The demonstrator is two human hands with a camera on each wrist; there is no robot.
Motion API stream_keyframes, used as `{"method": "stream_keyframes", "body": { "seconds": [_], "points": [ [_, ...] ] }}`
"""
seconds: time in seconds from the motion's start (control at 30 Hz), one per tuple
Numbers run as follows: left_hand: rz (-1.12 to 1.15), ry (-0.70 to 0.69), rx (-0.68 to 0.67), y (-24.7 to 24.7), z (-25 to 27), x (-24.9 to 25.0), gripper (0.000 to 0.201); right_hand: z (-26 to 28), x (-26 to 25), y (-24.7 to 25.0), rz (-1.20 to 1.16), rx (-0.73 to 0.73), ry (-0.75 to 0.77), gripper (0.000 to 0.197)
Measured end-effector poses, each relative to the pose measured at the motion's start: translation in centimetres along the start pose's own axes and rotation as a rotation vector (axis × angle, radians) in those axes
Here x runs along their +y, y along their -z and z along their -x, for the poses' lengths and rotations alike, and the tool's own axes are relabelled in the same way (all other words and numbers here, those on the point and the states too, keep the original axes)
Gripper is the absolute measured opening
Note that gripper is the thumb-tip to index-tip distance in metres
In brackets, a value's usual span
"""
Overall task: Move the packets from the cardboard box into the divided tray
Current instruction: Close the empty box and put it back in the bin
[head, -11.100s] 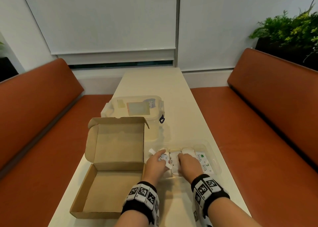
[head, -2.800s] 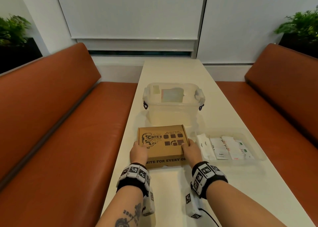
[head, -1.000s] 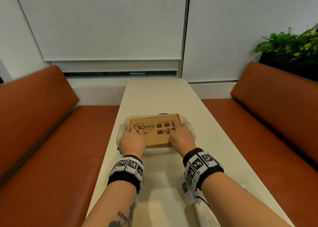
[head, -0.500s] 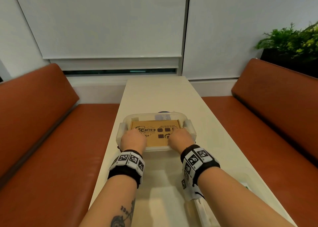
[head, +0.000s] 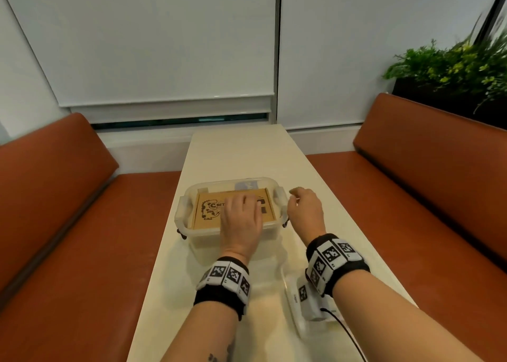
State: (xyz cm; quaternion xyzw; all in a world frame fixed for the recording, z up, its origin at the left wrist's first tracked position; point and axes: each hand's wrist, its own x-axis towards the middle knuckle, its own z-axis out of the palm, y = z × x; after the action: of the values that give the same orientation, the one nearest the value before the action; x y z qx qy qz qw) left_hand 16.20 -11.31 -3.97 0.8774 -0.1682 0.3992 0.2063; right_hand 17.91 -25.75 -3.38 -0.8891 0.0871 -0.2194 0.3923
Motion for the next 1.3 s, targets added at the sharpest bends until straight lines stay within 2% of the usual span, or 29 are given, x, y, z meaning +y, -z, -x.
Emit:
{"method": "stream_keyframes", "body": {
  "seconds": [0.07,0.13,0.23,0.3,0.4,0.53,0.7,0.97,1.3],
  "points": [
    [0.099,-0.006,-0.118,-0.4,1.5,2.0,0.012,0.5,2.0,1.9,0.055,-0.022,-0.071,0.03],
    [0.149,0.167,-0.372,-1.3,3.5,3.5,0.02,1.3,4.4,3.6,0.117,-0.081,-0.148,0.03],
    [0.058,0.443,-0.687,-2.3,6.3,4.9,0.03,3.0,8.4,6.1,0.258,-0.173,-0.24,0.034],
    [0.035,0.54,-0.781,-2.6,7.7,5.6,0.033,4.1,10.8,7.6,0.368,-0.217,-0.295,0.038],
    [0.013,0.603,-0.893,-3.2,9.2,6.5,0.032,5.5,13.8,9.2,0.479,-0.27,-0.361,0.046],
    [-0.062,0.648,-0.926,-3.4,9.8,7.7,0.022,6.8,16.3,10.1,0.499,-0.359,-0.389,0.043],
    [-0.088,0.686,-0.896,-3.3,9.9,8.4,0.023,7.6,17.0,10.4,0.503,-0.387,-0.345,0.037],
    [-0.153,0.666,-0.882,-2.8,10.5,7.0,0.024,8.4,15.9,9.9,0.554,-0.428,-0.284,0.037],
    [-0.237,0.707,-0.885,0.7,11.4,1.8,0.024,10.9,11.9,6.4,0.476,-0.503,-0.244,0.044]
  ]
}}
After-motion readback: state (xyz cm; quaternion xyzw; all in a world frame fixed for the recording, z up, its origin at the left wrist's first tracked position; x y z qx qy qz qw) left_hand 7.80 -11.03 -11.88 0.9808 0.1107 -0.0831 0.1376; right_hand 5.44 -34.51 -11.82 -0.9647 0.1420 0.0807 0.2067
